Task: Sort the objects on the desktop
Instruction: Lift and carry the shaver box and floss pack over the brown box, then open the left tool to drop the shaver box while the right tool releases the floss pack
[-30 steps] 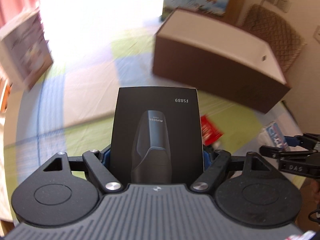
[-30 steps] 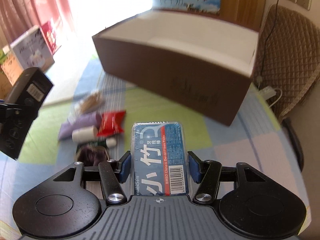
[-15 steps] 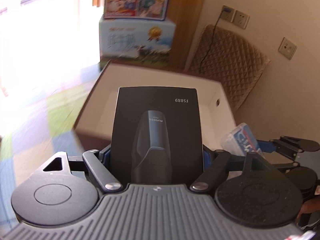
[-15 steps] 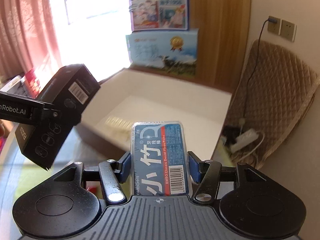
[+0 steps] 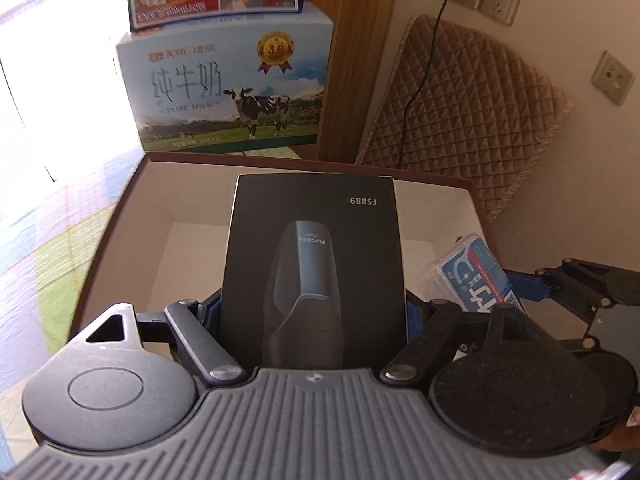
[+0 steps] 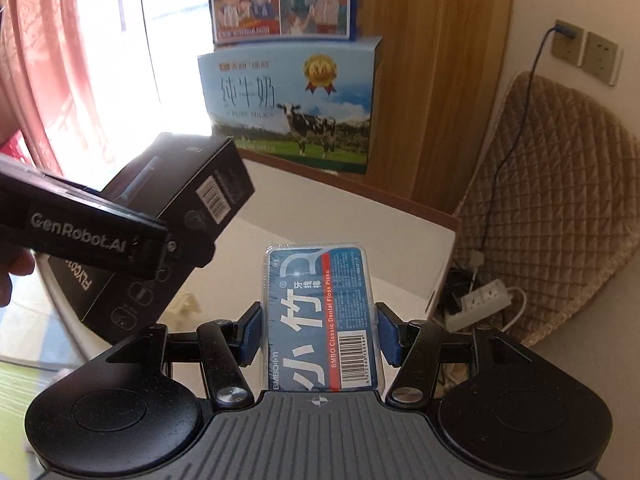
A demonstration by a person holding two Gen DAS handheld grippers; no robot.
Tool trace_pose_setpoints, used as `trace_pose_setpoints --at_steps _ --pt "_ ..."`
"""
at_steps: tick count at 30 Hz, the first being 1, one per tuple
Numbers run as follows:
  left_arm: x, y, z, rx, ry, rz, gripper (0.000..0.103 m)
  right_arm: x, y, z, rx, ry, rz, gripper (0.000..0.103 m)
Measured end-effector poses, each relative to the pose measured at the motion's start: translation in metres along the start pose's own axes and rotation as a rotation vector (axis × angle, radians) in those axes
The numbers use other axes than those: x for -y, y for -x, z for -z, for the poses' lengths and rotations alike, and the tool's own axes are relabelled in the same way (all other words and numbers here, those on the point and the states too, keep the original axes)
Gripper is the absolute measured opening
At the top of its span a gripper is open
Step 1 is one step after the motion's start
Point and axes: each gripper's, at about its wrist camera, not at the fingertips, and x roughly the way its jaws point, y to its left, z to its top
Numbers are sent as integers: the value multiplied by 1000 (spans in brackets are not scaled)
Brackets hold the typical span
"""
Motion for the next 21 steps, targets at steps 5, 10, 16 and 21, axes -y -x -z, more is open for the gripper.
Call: trace_pose_setpoints --at_steps 5,10,16,21 --pt "-5 -42 -11 -59 40 -14 76 7 -29 -6 -52 71 9 55" --pt "-12 -77 -18 -103 97 -13 76 14 -49 -11 -88 123 2 55" --pt "-14 -109 -21 -150 105 -41 76 16 -68 -14 -110 210 13 55" --pt "-16 -124 -21 -165 102 -57 77 15 -81 -19 -129 244 14 55"
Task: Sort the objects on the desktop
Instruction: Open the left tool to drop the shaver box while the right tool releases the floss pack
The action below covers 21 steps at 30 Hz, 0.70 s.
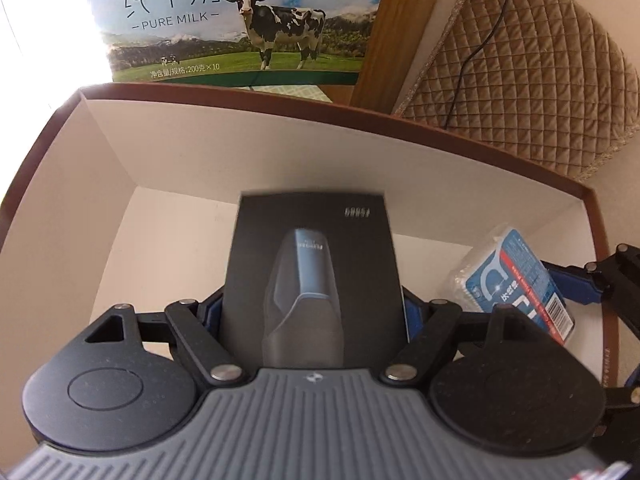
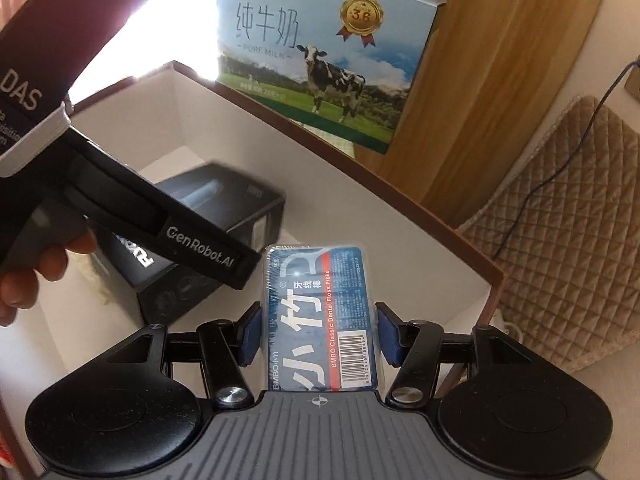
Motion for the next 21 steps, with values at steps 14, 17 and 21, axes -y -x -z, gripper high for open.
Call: trace_pose_setpoints --at_steps 14,17,21 --pt "-5 13 -4 15 -41 -8 81 4 -11 -9 -7 62 11 55" --pt "-7 20 -3 18 -57 -31 84 1 -13 -9 -7 83 15 55" --pt "-13 28 2 21 -67 -43 85 -1 -13 -7 17 88 24 74"
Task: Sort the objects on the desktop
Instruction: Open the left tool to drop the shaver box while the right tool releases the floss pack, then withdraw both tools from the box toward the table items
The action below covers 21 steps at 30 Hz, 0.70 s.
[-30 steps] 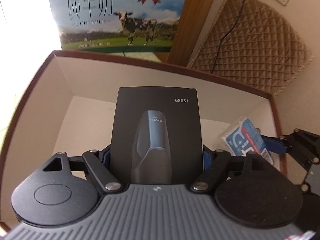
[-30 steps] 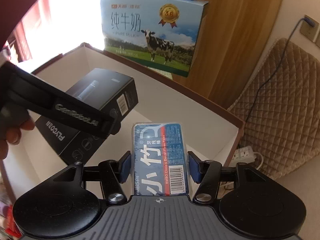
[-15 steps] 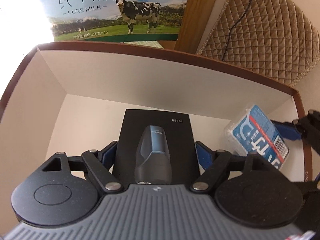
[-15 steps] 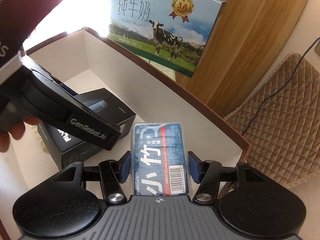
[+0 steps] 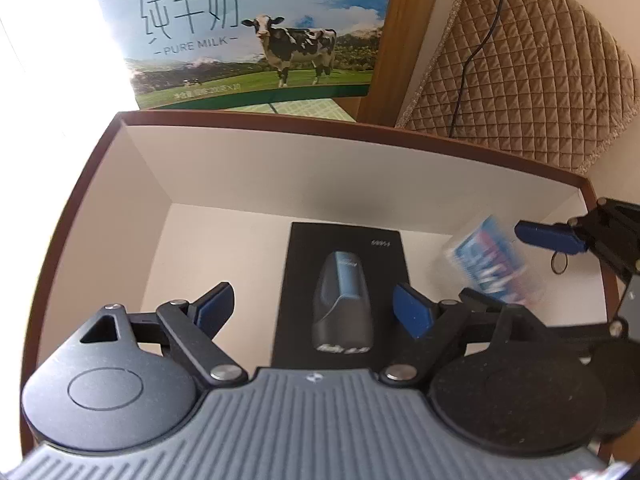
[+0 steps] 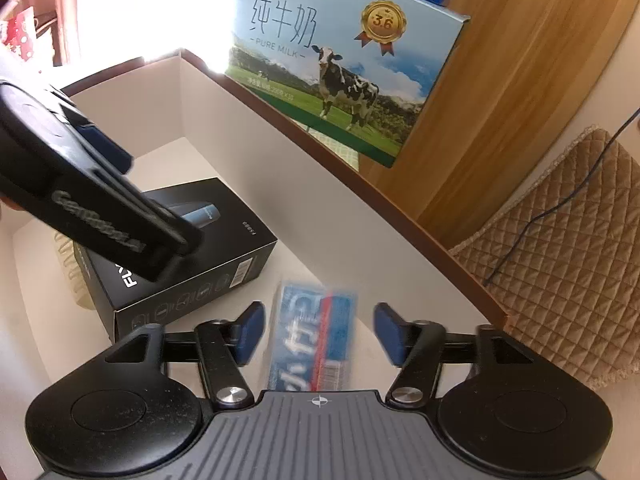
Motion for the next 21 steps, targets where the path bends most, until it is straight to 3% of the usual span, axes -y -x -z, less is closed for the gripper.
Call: trace_pose_setpoints --at_steps 1,10,21 --pt "-2 2 1 0 0 -2 85 0 2 1 15 -5 0 80" --pt "-17 36 23 38 0 -1 89 3 43 16 86 -98 -97 88" --pt "-18 96 64 104 -19 -27 91 -17 104 38 135 -275 -159 93"
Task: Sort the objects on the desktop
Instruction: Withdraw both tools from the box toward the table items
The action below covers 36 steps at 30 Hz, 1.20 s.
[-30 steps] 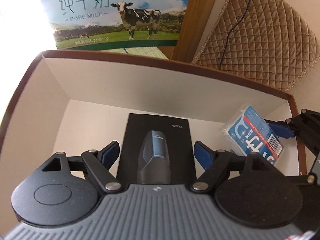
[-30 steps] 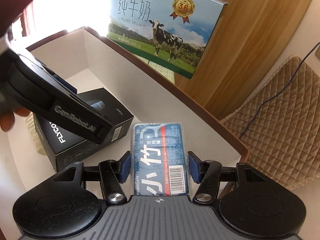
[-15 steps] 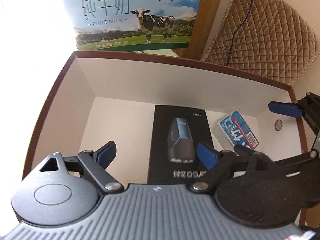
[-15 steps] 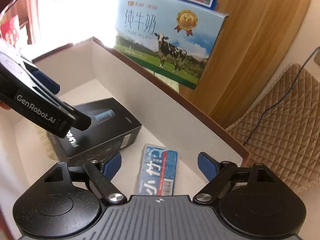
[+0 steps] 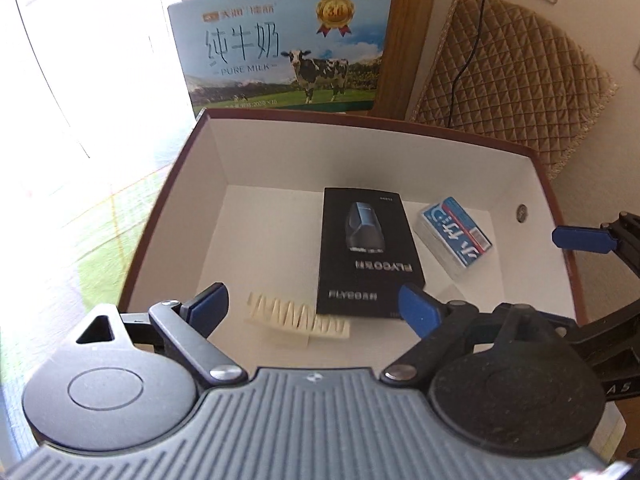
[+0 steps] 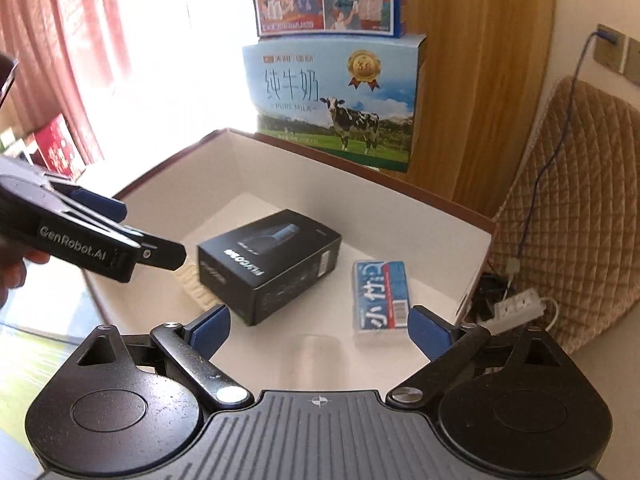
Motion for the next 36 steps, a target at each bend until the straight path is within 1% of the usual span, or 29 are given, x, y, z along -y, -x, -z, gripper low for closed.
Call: trace_pose_setpoints --at_steps 5,15,20,23,27,36 --pt "1 36 19 52 -9 -22 93 -12 27 11 30 -63 11 94" --pt "-2 90 59 110 10 -14 93 -37 73 35 56 -128 32 94" --pt "-5 112 82 136 23 2 93 -55 93 47 51 -138 36 95" --pt "-9 123 100 136 49 14 93 -67 103 54 40 -144 31 95" --pt "-13 133 124 127 71 10 93 -82 114 66 25 -145 25 95" --pt "-21 153 162 109 71 -8 93 -112 123 84 -11 -131 -10 95"
